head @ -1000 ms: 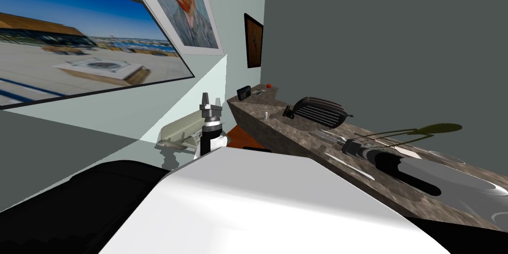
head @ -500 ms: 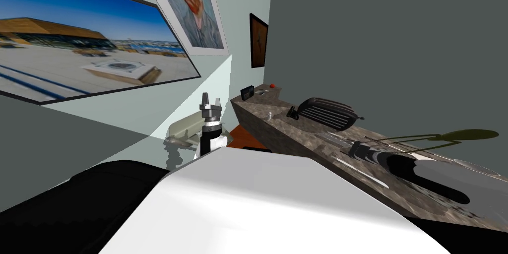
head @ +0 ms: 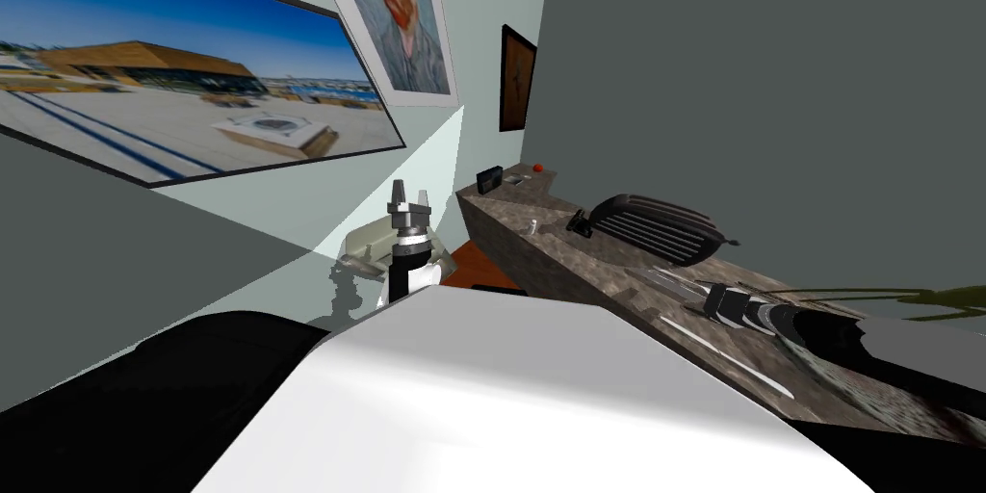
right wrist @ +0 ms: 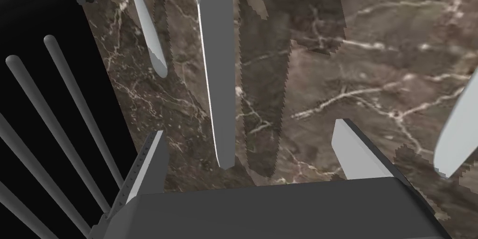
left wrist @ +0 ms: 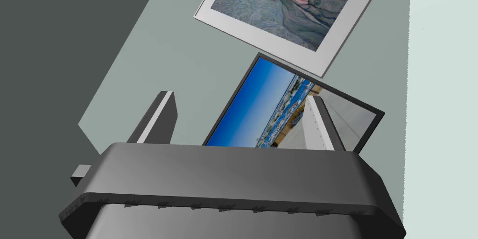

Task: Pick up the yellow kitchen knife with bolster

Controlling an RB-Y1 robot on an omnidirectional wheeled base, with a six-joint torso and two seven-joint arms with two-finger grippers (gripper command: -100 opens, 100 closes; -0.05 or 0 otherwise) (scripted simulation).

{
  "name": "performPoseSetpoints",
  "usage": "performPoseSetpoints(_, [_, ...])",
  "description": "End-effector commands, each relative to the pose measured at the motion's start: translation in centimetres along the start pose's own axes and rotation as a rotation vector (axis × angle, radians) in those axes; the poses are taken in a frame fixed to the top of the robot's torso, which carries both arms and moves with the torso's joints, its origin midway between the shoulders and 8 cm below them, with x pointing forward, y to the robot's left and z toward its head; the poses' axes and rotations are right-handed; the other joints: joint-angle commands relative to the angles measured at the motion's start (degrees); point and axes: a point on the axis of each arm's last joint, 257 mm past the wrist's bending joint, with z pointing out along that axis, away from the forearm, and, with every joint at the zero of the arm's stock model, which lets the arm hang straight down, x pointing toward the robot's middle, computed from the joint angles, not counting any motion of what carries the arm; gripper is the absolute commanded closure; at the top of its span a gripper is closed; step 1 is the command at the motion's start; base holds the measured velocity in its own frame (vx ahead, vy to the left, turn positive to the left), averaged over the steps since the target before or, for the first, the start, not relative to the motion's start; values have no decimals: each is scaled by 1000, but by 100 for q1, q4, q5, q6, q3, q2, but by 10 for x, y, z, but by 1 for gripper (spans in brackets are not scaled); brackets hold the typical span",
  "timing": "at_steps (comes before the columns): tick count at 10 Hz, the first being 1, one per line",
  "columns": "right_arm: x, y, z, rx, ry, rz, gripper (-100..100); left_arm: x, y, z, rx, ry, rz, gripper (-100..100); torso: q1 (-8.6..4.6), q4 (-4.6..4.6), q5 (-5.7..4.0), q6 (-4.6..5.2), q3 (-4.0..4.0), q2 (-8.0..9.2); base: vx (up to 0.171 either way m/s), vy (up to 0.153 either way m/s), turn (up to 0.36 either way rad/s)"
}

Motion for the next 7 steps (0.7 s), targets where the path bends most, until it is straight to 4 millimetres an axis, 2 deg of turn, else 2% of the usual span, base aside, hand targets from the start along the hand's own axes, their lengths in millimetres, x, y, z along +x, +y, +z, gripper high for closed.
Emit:
performPoseSetpoints(1, [10, 7, -5, -31, 16, 24, -100, 0, 0, 0, 0, 0, 0, 0, 0, 0, 0, 0, 0, 0, -6, -27, 148])
performPoseSetpoints(4, [29, 31, -16, -112, 51, 100, -100, 0, 0, 0, 0, 0, 0, 0, -25, 1, -8, 0, 2, 2, -18, -63, 243])
performPoseSetpoints(7, [39, 50, -24, -167, 71, 154, -100, 0, 0, 0, 0, 0, 0, 0, -33, 1, -10, 3, 2, 3, -16, -75, 168])
